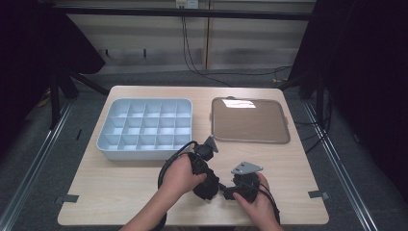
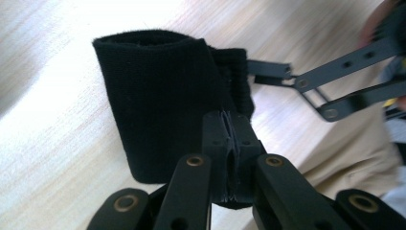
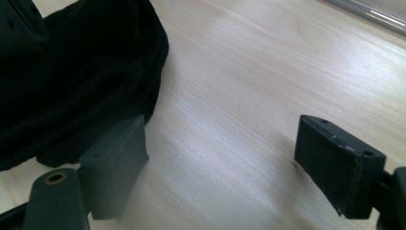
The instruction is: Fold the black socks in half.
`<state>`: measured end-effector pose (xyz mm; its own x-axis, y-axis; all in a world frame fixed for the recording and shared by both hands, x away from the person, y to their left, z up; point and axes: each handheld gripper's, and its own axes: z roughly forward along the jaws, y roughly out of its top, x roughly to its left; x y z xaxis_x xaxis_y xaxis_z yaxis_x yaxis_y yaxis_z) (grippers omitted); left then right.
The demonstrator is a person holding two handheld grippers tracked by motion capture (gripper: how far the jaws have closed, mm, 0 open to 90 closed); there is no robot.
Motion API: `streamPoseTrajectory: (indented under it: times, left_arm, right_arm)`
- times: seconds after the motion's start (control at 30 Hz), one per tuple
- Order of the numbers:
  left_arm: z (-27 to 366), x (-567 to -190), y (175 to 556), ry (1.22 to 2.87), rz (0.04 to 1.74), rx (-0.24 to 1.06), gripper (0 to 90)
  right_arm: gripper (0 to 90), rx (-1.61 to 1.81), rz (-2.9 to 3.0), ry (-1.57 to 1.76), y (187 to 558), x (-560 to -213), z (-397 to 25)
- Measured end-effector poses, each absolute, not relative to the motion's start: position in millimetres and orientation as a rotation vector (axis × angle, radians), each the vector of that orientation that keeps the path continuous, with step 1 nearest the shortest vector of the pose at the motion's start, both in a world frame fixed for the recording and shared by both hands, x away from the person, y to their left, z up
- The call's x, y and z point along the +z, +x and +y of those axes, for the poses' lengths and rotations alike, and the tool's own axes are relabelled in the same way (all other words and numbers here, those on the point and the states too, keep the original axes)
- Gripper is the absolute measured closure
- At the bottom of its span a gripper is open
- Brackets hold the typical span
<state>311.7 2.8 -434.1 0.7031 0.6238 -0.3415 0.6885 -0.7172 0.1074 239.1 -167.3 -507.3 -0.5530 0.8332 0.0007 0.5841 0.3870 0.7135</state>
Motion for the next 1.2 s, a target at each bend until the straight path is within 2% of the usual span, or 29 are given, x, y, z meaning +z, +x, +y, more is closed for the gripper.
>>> streamPoseTrajectory:
  times: [0.2, 0.67, 0.73, 0.8, 0.87, 0.93, 1.2]
  left_arm:
    - [-1.3, -443.4, 309.4, 2.714, 1.013, -0.378, 80.2]
    - [-2.5, -448.5, 306.0, 2.734, 0.968, -0.337, 78.6]
    - [-2.7, -447.5, 305.7, 2.712, 0.989, -0.362, 72.0]
    - [-4.5, -445.6, 303.4, 2.691, 1.015, -0.374, 55.4]
    - [-6.3, -441.7, 301.0, 2.726, 0.980, -0.317, 53.1]
    - [-5.5, -438.1, 300.8, 2.715, 0.980, -0.328, 49.8]
    - [11.0, -421.7, 306.2, 2.661, 1.015, -0.333, 49.4]
  right_arm:
    - [17.8, 0.963, 2.293, 1.234, 239.0, -507.4, -167.4]
    - [17.8, 0.955, 2.293, 1.224, 238.8, -506.9, -166.6]
    - [17.7, 0.959, 2.293, 1.223, 238.9, -507.1, -166.8]
    - [17.7, 0.963, 2.291, 1.227, 238.9, -507.5, -167.4]
    - [17.7, 0.971, 2.292, 1.214, 239.3, -508.0, -168.0]
    - [17.7, 0.970, 2.291, 1.225, 238.8, -507.7, -167.6]
    - [17.6, 0.968, 2.292, 1.219, 239.1, -507.8, -167.7]
